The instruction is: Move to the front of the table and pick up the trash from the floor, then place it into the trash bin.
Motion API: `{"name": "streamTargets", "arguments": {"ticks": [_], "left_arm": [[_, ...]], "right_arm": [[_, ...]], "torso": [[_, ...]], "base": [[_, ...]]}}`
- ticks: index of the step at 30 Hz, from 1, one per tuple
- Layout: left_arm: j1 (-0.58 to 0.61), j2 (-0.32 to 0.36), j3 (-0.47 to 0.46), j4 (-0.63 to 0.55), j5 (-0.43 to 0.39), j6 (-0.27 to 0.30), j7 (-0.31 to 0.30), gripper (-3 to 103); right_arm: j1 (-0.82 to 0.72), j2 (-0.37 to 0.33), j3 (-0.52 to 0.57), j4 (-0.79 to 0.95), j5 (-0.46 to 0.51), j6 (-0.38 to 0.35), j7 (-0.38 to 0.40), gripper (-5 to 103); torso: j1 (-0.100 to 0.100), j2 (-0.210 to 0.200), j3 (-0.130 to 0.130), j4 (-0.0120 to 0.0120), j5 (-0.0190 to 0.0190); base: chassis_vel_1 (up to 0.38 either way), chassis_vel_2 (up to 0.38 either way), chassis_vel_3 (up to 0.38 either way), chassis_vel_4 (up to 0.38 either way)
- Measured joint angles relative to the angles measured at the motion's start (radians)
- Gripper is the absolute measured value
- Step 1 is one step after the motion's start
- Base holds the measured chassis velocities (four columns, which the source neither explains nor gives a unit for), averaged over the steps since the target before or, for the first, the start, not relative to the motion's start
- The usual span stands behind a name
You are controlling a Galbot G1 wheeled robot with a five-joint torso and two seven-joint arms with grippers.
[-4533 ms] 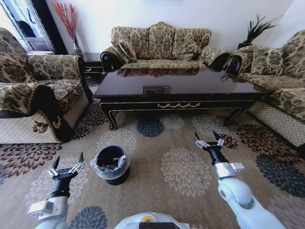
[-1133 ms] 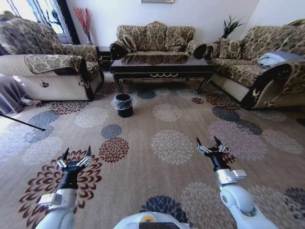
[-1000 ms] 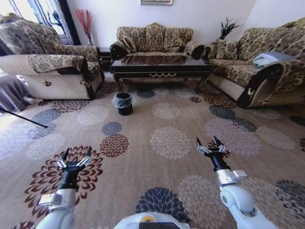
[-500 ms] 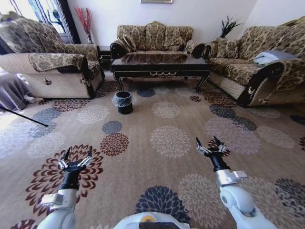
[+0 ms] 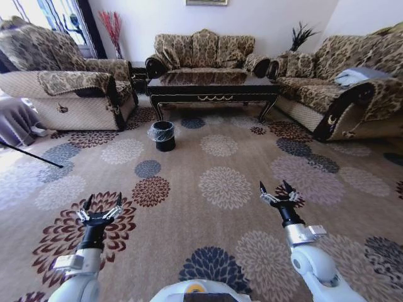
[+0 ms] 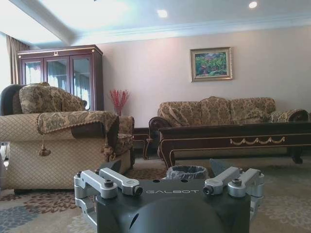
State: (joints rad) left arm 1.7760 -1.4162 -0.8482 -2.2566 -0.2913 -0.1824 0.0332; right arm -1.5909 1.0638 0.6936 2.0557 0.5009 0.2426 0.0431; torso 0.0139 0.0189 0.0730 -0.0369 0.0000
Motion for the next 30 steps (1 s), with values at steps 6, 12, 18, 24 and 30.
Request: {"name": "streamTargets", "arguments": {"ticks": [6, 12, 18, 24, 30], "left_arm": [[-0.004, 0.001, 0.0, 0.0, 0.0, 0.001, 0.0, 100], [-0.008, 0.001, -0.001, 0.001, 0.009, 0.004, -0.001, 100], [-0.01, 0.0, -0.005, -0.006, 0.016, 0.008, -0.002, 100], [-0.009, -0.003, -0.006, -0.009, 0.016, 0.006, -0.001, 100], [-0.007, -0.006, -0.006, -0.015, 0.017, 0.004, -0.001, 100]], "right_arm": [[0.001, 0.004, -0.001, -0.004, -0.001, 0.004, -0.006, 100], [0.001, 0.012, -0.001, -0.007, -0.003, 0.005, -0.006, 100], [-0.001, 0.022, -0.001, -0.01, -0.011, 0.005, -0.007, 100], [-0.002, 0.034, -0.003, -0.013, -0.017, 0.007, -0.008, 100], [-0.004, 0.041, -0.003, -0.014, -0.021, 0.009, -0.008, 100]], "torso": [[0.0, 0.0, 0.0, -0.0001, 0.0], [0.0, 0.0, 0.0, -0.0001, 0.0], [0.002, 0.007, 0.004, -0.0001, 0.0], [0.003, 0.026, 0.022, -0.0001, 0.0], [0.005, 0.055, 0.049, -0.0001, 0.0]], "base": [[-0.007, 0.016, 0.017, -0.006], [0.0, 0.0, 0.0, 0.0], [0.0, 0.0, 0.0, 0.0], [0.0, 0.0, 0.0, 0.0], [0.0, 0.0, 0.0, 0.0]]}}
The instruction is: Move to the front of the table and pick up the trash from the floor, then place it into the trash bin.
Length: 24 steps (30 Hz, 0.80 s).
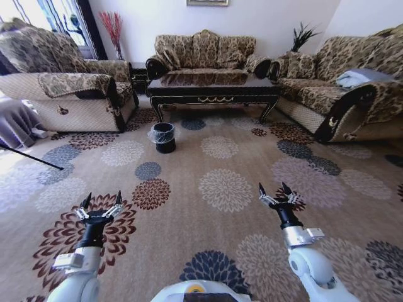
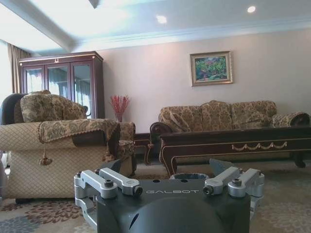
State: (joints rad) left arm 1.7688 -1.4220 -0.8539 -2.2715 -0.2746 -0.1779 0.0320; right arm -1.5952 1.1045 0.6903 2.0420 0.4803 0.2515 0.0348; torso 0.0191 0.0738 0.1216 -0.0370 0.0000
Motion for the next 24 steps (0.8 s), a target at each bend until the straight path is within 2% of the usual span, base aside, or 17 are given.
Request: {"name": "streamTargets", "arguments": {"ticks": [24], "left_arm": [[0.004, -0.007, -0.004, -0.011, -0.004, 0.0, 0.001, 100]], "right_arm": [[-0.001, 0.005, 0.001, 0.002, -0.003, 0.002, -0.003, 100]], "torso": [[0.016, 0.098, 0.082, 0.0, 0.0]], "base": [[0.0, 0.0, 0.0, 0.0]]}}
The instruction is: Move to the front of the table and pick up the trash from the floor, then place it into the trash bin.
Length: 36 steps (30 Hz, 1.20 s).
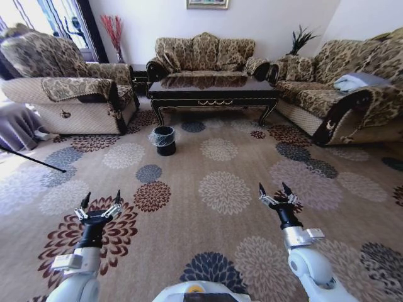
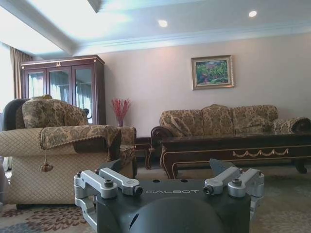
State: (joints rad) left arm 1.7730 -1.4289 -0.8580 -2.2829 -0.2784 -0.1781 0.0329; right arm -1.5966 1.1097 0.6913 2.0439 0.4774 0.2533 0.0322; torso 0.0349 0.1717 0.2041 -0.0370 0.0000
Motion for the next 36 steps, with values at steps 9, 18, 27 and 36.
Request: {"name": "streamTargets", "arguments": {"ticks": [9, 18, 27, 36], "left_arm": [[0.002, 0.006, -0.01, -0.016, -0.019, 0.013, 0.0, 100], [0.003, 0.011, -0.01, -0.018, -0.023, 0.015, -0.001, 100], [0.002, 0.013, -0.008, -0.016, -0.023, 0.016, -0.002, 100], [0.002, 0.013, -0.007, -0.01, -0.023, 0.016, -0.003, 100]], "right_arm": [[-0.008, -0.004, 0.004, 0.012, -0.006, 0.0, -0.002, 100], [-0.015, 0.001, 0.006, 0.023, -0.009, 0.001, -0.003, 100], [-0.018, 0.005, 0.008, 0.026, -0.01, 0.001, -0.004, 100], [-0.014, 0.013, 0.001, 0.019, -0.012, 0.001, -0.005, 100]], "torso": [[0.008, 0.035, 0.027, 0.0, -0.0001], [0.016, 0.069, 0.053, 0.0, 0.0], [0.028, 0.108, 0.08, 0.0001, 0.0], [0.039, 0.143, 0.105, 0.0, 0.0]], "base": [[0.0, 0.0, 0.0, 0.0], [0.0, 0.0, 0.0, 0.0], [0.0, 0.0, 0.0, 0.0], [0.0, 0.0, 0.0, 0.0]]}}
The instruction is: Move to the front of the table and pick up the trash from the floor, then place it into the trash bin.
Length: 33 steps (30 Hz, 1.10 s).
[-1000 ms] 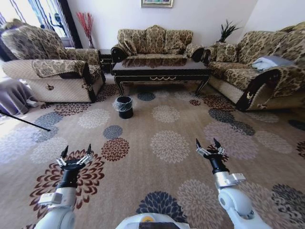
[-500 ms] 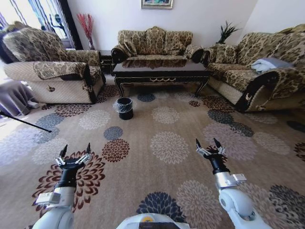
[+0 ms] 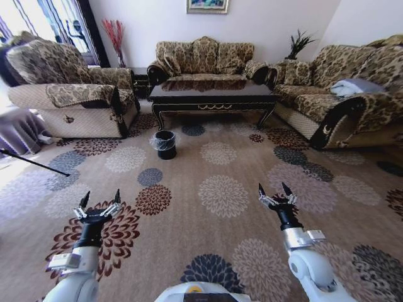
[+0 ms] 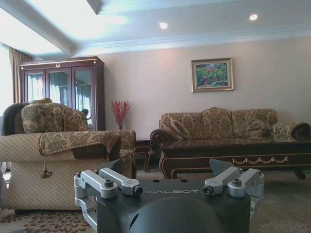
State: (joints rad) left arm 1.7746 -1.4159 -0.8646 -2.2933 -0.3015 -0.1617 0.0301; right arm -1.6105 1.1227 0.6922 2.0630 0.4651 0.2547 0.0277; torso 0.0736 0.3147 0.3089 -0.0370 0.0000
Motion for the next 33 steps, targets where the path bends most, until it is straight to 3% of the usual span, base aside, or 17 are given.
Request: {"name": "streamTargets", "arguments": {"ticks": [33], "left_arm": [[-0.003, -0.003, -0.005, 0.0, -0.007, 0.003, 0.0, 100]], "right_arm": [[-0.002, 0.01, 0.018, 0.009, -0.065, -0.004, 0.016, 100]], "torso": [[0.044, 0.129, 0.085, 0.0, 0.0]], "base": [[0.0, 0.0, 0.0, 0.0]]}}
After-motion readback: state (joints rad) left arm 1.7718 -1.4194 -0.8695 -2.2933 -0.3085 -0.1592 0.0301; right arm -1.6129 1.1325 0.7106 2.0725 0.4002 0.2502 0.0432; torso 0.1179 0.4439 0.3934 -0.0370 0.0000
